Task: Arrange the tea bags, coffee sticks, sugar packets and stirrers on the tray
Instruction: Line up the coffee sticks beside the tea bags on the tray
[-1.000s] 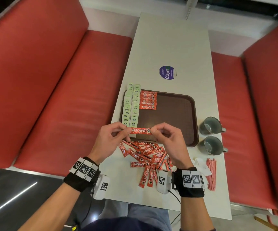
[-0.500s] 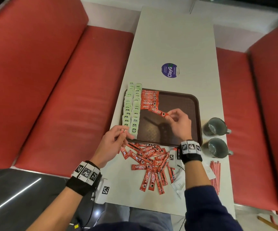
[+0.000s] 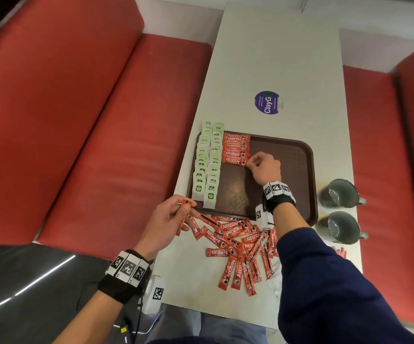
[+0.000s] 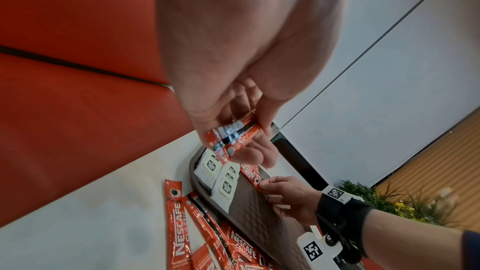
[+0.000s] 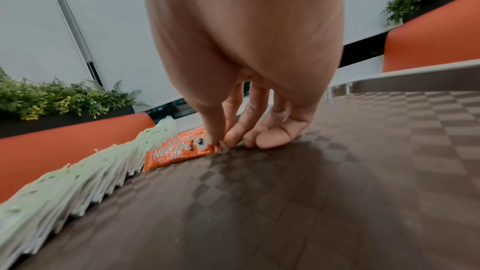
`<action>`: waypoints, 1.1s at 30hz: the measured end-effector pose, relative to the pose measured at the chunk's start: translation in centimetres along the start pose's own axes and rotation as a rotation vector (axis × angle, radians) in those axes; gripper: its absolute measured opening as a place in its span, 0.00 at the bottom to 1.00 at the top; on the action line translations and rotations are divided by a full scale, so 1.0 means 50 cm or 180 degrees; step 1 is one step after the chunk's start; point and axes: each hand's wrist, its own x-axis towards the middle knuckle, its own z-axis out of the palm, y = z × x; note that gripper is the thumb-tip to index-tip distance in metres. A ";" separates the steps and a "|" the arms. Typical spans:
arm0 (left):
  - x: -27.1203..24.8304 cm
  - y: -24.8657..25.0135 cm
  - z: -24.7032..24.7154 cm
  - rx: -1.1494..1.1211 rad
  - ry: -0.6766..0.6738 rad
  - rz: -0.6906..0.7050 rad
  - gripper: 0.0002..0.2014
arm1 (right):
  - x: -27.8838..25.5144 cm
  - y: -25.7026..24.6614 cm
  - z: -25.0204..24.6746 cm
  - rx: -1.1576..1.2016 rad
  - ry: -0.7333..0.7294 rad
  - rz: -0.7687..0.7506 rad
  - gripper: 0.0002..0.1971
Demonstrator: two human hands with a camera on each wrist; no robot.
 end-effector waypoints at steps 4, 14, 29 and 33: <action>0.004 0.000 0.001 -0.0015 0.0028 -0.0037 0.08 | -0.008 -0.006 0.005 0.0025 0.0201 0.0072 0.01; 0.006 0.004 0.011 -0.0080 -0.0008 -0.0033 0.08 | -0.005 -0.019 0.010 -0.0084 0.0190 0.0173 0.04; 0.000 0.004 0.010 -0.0356 0.0042 -0.0158 0.13 | -0.057 -0.047 0.003 0.0169 0.0533 0.0061 0.08; -0.001 0.012 0.017 -0.0368 -0.0183 -0.0033 0.14 | -0.201 -0.117 -0.029 0.0832 0.0005 -0.0605 0.09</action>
